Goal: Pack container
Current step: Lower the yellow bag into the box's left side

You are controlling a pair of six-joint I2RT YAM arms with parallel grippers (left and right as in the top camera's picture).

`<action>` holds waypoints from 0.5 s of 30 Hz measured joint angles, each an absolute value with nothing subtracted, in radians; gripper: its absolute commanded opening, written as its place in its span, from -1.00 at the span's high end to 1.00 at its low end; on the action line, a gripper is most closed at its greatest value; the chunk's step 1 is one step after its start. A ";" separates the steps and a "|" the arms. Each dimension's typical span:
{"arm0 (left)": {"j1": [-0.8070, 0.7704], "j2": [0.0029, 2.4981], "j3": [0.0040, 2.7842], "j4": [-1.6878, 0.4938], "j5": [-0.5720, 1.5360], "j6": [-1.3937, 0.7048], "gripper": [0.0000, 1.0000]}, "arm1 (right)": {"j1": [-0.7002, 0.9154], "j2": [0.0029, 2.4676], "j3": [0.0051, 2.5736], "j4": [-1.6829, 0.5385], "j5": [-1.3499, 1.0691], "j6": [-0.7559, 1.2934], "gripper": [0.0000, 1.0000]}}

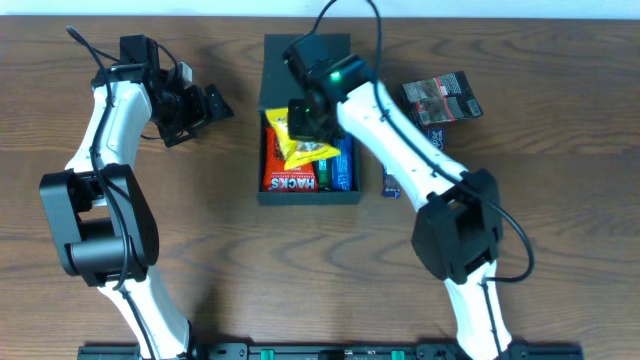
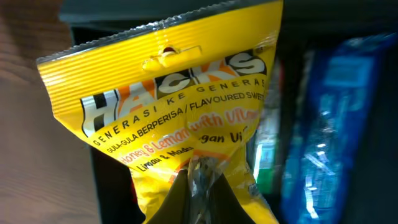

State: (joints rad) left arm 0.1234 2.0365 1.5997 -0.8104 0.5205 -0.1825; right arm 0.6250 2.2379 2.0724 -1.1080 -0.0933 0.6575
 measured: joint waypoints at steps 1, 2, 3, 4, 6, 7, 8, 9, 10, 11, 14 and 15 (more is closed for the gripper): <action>0.126 2.037 1.600 -0.810 0.521 -0.183 -0.95 | 0.637 2.238 2.068 -1.097 -0.079 0.680 0.97; 0.131 2.037 1.600 -0.810 0.521 -0.183 -0.95 | 0.645 2.238 2.066 -1.090 -0.070 0.694 0.97; 0.137 2.037 1.600 -0.810 0.525 -0.183 -0.95 | 0.653 2.238 2.063 -1.081 -0.060 0.707 0.97; 0.146 2.037 1.600 -0.810 0.529 -0.183 -0.95 | 0.661 2.238 2.058 -1.065 -0.051 0.720 0.97; 0.166 2.037 1.601 -0.809 0.544 -0.183 -0.95 | 0.670 2.238 2.050 -1.048 -0.039 0.745 0.97; 0.176 2.037 1.602 -0.807 0.549 -0.183 -0.96 | 0.672 2.238 2.043 -1.045 -0.032 0.760 0.97; 0.186 2.037 1.602 -0.807 0.553 -0.183 -0.96 | 0.673 2.238 2.033 -1.043 -0.024 0.782 0.97; 0.197 2.037 1.602 -0.807 0.556 -0.183 -0.95 | 0.673 2.238 2.023 -1.042 -0.017 0.803 0.97; 0.204 2.037 1.602 -0.807 0.559 -0.183 -0.95 | 0.673 2.238 2.014 -1.041 -0.011 0.821 0.97; 0.210 2.037 1.602 -0.807 0.561 -0.183 -0.95 | 0.673 2.238 2.003 -1.040 -0.005 0.841 0.97; 0.217 2.037 1.602 -0.807 0.566 -0.183 -0.95 | 0.673 2.238 1.988 -1.024 0.002 0.888 0.97; 0.217 2.037 1.602 -0.807 0.569 -0.183 -0.95 | 0.673 2.238 1.987 -1.016 0.003 0.897 0.97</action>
